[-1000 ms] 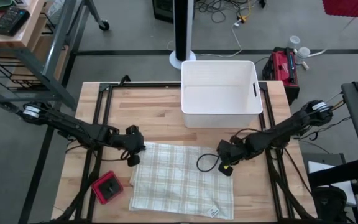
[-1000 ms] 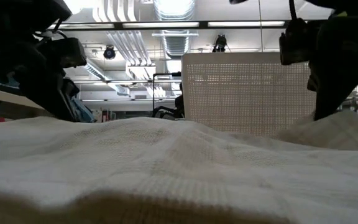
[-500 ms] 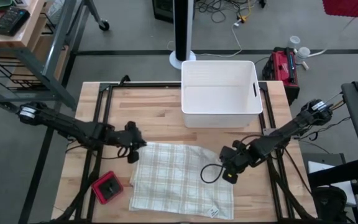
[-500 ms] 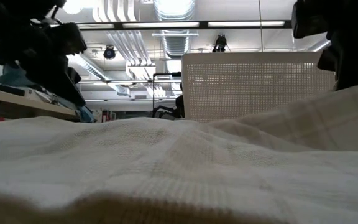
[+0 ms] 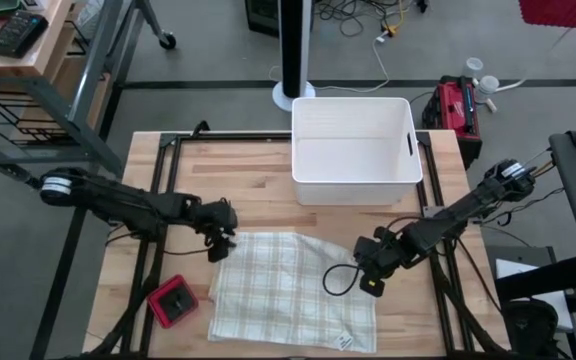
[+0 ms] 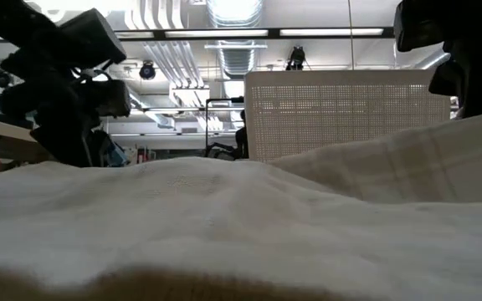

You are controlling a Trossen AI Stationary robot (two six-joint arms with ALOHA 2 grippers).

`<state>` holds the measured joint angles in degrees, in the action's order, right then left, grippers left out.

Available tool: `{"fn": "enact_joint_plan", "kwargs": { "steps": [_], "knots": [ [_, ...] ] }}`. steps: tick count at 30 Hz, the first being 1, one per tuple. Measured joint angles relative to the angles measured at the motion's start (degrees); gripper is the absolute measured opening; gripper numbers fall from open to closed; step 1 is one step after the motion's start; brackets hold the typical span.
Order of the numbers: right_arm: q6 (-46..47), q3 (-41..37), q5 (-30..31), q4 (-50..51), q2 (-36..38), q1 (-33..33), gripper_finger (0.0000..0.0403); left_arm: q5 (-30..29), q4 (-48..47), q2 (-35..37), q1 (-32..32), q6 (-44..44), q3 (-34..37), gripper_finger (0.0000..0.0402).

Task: Fold towel
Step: Fold the light gray patterned towel

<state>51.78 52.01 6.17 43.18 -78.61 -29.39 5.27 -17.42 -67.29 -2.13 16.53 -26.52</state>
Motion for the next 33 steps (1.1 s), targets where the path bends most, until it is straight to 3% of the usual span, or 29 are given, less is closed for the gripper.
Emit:
{"fn": "enact_joint_plan", "kwargs": {
  "steps": [3, 6, 13, 15, 24, 33],
  "knots": [
    [0.0, 0.0, -0.3, 0.0, 0.0, 0.0, 0.0, 3.3, 1.7, -1.8, -0.1, -0.5, 0.0, 0.0185],
    [0.3, 0.0, -0.3, 0.0, 0.0, 0.0, 0.0, 3.3, 2.4, -1.9, -0.3, -0.7, 0.0, 0.0165],
    [2.3, 0.2, -0.2, -0.1, 0.0, -1.8, 0.0, 3.3, 2.3, 3.3, -1.1, -1.0, 0.0, 0.0031],
    [3.3, 0.4, -0.1, 0.0, 0.0, -2.8, 0.0, 3.3, 1.7, 5.6, -1.5, 0.0, 0.0, 0.001],
    [5.3, 4.4, 0.5, 0.1, 0.1, -6.5, 0.0, 2.6, 1.4, 12.5, -7.8, 5.7, 0.0, 0.0004],
    [5.3, 9.6, -1.8, 0.4, -0.2, -9.1, 0.0, -2.0, 0.8, 12.2, -21.6, 15.0, -2.9, 0.0001]
  ]
}}
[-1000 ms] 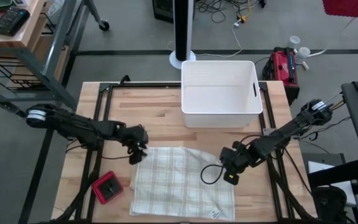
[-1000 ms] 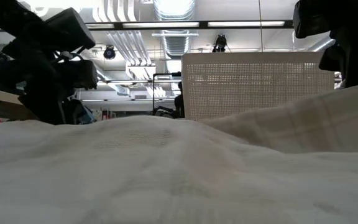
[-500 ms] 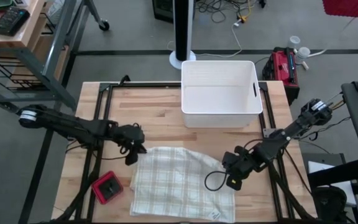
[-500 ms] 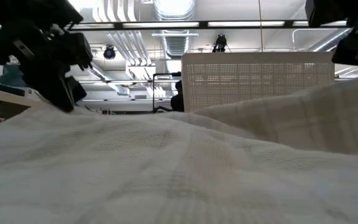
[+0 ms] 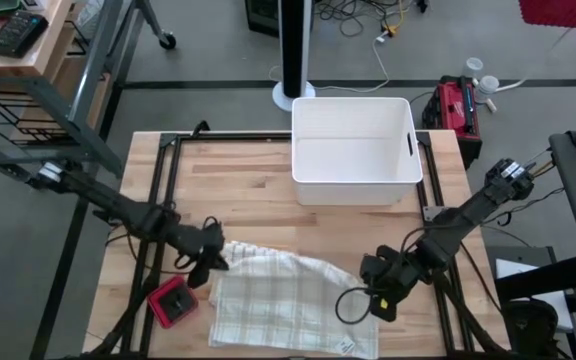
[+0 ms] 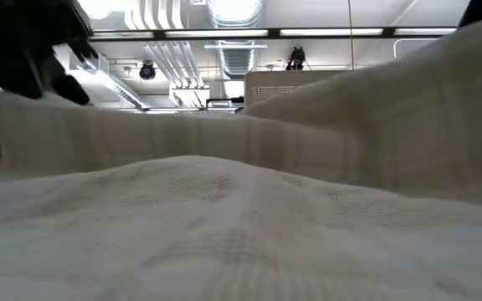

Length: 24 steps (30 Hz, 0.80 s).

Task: Fold towel
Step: Fold the light gray patterned towel

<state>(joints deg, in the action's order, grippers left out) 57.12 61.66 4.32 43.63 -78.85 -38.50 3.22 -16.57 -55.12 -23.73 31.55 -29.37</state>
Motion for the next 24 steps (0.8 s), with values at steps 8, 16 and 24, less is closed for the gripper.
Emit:
{"fn": "enact_joint_plan", "kwargs": {
  "steps": [8, 16, 24],
  "knots": [
    [1.5, 4.2, -4.7, 0.8, -4.7, -4.9, 0.0, -13.0, -6.1, -5.1, -12.5, 3.6, -10.6, 0.0001],
    [3.4, 9.2, -6.6, 0.7, -13.4, -8.6, 0.0, -11.5, -11.5, -19.7, -18.4, 9.2, -21.0, 0.0],
    [3.4, 15.7, -10.1, 0.7, -21.2, -10.4, 0.0, -13.8, -16.6, -30.5, -24.6, 12.9, -30.7, 0.0]
  ]
}}
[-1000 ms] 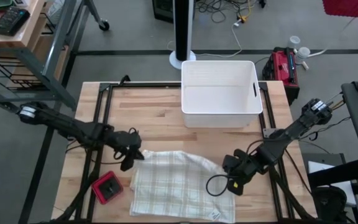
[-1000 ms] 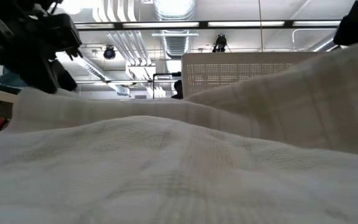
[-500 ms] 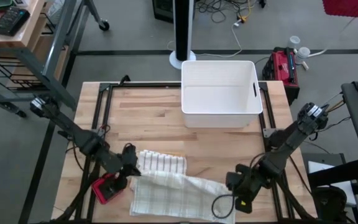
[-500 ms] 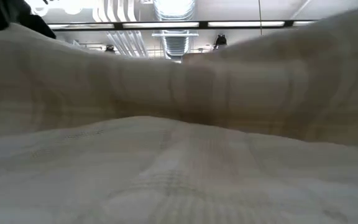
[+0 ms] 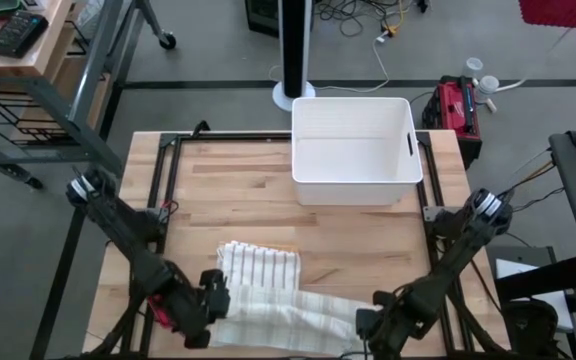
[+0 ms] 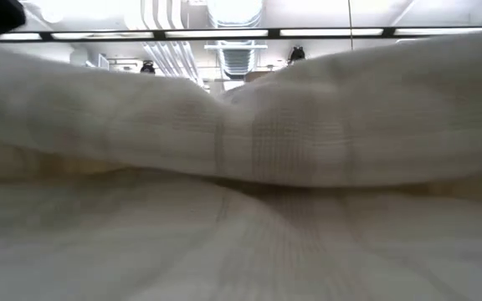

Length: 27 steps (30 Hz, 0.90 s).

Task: Fold towel
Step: Fold the light gray patterned towel

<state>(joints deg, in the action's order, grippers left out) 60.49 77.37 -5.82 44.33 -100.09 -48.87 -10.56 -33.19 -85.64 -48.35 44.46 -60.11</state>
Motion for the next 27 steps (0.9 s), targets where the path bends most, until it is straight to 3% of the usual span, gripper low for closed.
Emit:
{"fn": "enact_joint_plan", "kwargs": {
  "steps": [8, 20, 27],
  "knots": [
    [1.0, 4.7, -0.3, -0.4, -4.3, -1.2, 0.0, -3.9, -0.4, -2.0, -3.5, 4.3, -1.1, 0.0],
    [6.3, 6.3, 0.9, -4.1, -8.9, -3.1, 0.0002, -14.4, 1.1, -4.6, -9.6, 12.4, -0.9, 0.0006],
    [11.6, 6.3, 1.3, -6.1, -11.5, -3.9, 0.006, -12.8, 3.9, -10.7, -10.4, 17.5, -0.9, 0.0052]
  ]
}}
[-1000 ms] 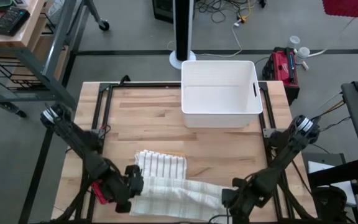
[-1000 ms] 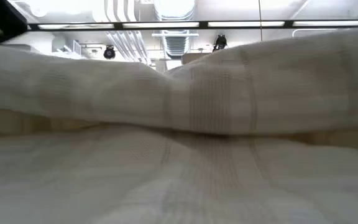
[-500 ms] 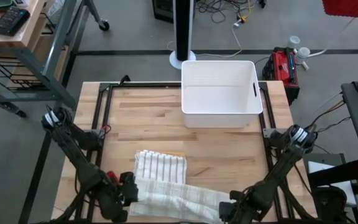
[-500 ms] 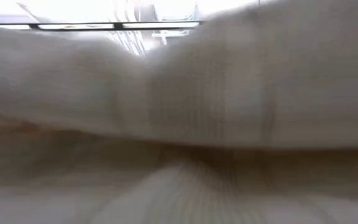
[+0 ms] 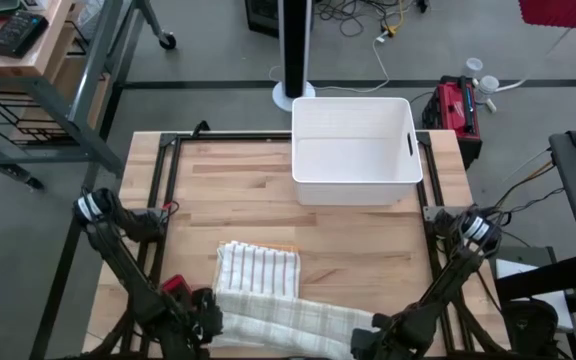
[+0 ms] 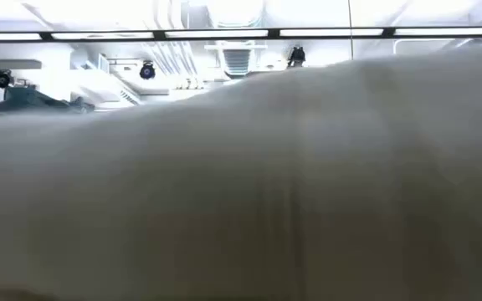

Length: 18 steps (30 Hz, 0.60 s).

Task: Fold towel
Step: Fold the light gray patterned towel

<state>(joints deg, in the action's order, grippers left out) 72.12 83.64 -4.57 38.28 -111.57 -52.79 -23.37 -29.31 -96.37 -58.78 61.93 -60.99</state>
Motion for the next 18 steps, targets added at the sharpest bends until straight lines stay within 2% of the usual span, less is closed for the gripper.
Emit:
{"fn": "enact_joint_plan", "kwargs": {
  "steps": [8, 13, 15, 18],
  "knots": [
    [5.9, 0.1, -0.6, 0.4, -0.7, -2.2, 0.0148, 1.8, 4.4, -3.8, -2.1, 4.8, 0.0, 0.0091],
    [11.1, 0.6, -3.2, 0.4, -0.7, -4.5, 0.018, 1.7, 7.7, -3.4, -3.1, 5.3, 0.0, 0.0093],
    [12.4, 1.0, -0.9, 0.3, -0.7, -5.3, 0.0184, 1.4, 9.1, -3.4, -3.2, 4.8, -0.2, 0.0086],
    [12.7, 1.2, 8.0, 0.3, -0.7, -6.0, 0.0181, 1.1, 10.0, -3.4, -3.4, 3.7, -1.3, 0.0074]
  ]
}}
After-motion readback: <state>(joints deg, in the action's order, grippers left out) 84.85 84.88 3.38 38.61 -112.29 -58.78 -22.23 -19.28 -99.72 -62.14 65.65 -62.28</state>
